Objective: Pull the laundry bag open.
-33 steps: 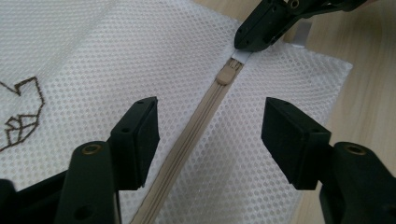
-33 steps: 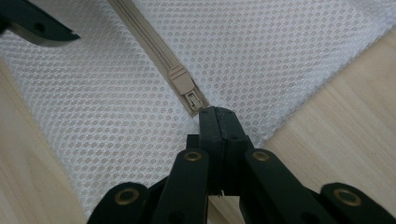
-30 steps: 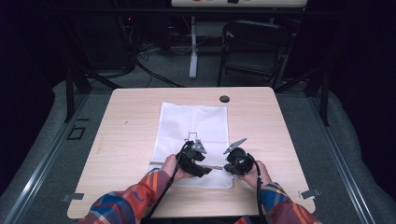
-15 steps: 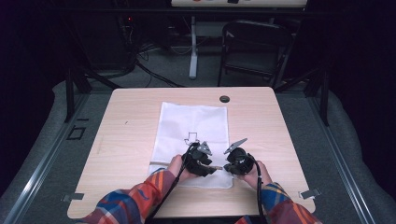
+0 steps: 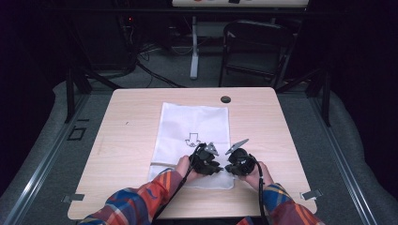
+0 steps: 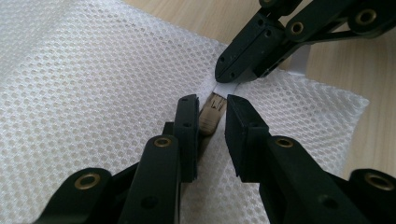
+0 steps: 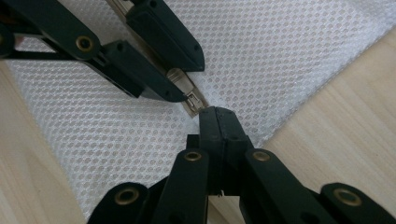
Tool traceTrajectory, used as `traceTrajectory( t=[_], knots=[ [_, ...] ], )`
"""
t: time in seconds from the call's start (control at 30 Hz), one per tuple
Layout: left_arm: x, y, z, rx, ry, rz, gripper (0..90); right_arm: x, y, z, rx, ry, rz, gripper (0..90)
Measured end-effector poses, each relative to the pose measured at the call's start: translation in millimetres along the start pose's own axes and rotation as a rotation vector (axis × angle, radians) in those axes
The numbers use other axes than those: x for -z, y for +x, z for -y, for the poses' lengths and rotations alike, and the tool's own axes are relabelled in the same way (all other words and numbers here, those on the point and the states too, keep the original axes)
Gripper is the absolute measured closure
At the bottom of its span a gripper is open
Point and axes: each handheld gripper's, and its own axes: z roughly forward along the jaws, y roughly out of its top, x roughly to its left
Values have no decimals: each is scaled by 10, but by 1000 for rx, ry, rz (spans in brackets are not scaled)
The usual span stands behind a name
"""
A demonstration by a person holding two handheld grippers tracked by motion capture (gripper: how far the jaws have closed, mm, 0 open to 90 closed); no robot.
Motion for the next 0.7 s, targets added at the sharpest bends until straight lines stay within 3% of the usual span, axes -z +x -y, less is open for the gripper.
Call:
traceTrajectory(
  t=[0.37, 0.53, 0.7],
  knots=[
    [-36, -14, -16, -20, 12, -12, 812, 0, -12, 13, -17, -8, -7, 900],
    [-23, -4, -10, -6, 12, -7, 815, -7, -3, 7, -30, -10, -6, 900],
    [4, 8, 0, 10, 20, -5, 816, 0, 7, -1, -8, 5, 8, 900]
  ],
)
